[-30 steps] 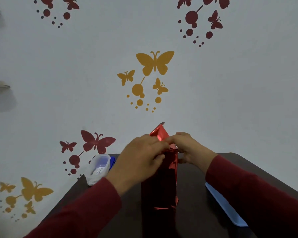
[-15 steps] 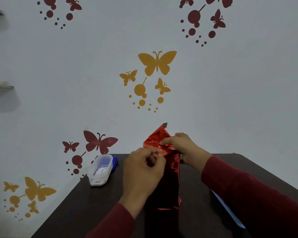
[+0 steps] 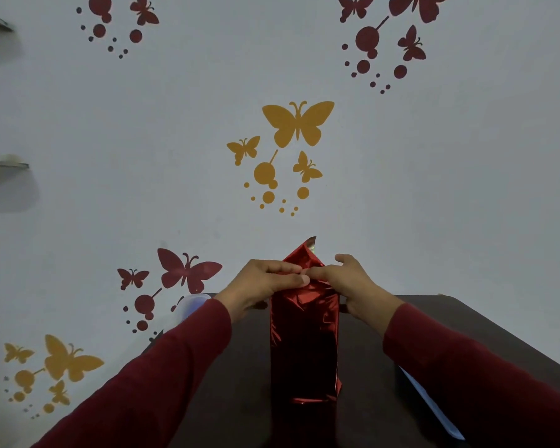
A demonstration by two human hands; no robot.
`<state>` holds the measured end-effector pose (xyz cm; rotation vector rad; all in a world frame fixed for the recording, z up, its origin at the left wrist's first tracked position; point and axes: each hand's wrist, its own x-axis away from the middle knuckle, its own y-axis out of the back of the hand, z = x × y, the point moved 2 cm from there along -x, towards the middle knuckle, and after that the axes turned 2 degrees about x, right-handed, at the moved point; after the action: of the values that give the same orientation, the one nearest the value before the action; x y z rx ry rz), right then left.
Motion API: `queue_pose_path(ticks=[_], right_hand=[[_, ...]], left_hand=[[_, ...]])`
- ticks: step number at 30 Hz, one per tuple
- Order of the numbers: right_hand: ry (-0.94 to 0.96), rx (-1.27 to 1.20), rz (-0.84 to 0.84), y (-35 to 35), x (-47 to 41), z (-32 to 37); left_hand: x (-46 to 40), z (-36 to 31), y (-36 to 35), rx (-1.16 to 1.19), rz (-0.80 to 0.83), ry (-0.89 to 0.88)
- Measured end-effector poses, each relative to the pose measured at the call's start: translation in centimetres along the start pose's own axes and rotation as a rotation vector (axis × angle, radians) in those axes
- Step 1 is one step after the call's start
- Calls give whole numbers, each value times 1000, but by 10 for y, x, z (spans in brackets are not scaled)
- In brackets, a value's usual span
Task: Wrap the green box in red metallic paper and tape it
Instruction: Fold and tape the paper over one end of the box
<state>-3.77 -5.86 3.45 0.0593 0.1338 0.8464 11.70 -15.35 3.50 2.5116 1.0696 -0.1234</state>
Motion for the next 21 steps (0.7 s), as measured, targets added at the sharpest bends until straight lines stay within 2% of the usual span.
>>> queue_pose_path(ticks=[4,7,9,15,21], right_hand=[[40,-23,-55,4,1,1],[220,16,-203,19,7,11],[333,55,-204,30,12,19],[336,193,174,34,13,40],[337,472,418,19,7,55]], left_hand=[[5,-3,2,1,51,2],[4,-4,4,-9,44,27],[3,-4,5,-17,46,35],[2,0,5,3,33,-13],[6,1,5,6,50,-41]])
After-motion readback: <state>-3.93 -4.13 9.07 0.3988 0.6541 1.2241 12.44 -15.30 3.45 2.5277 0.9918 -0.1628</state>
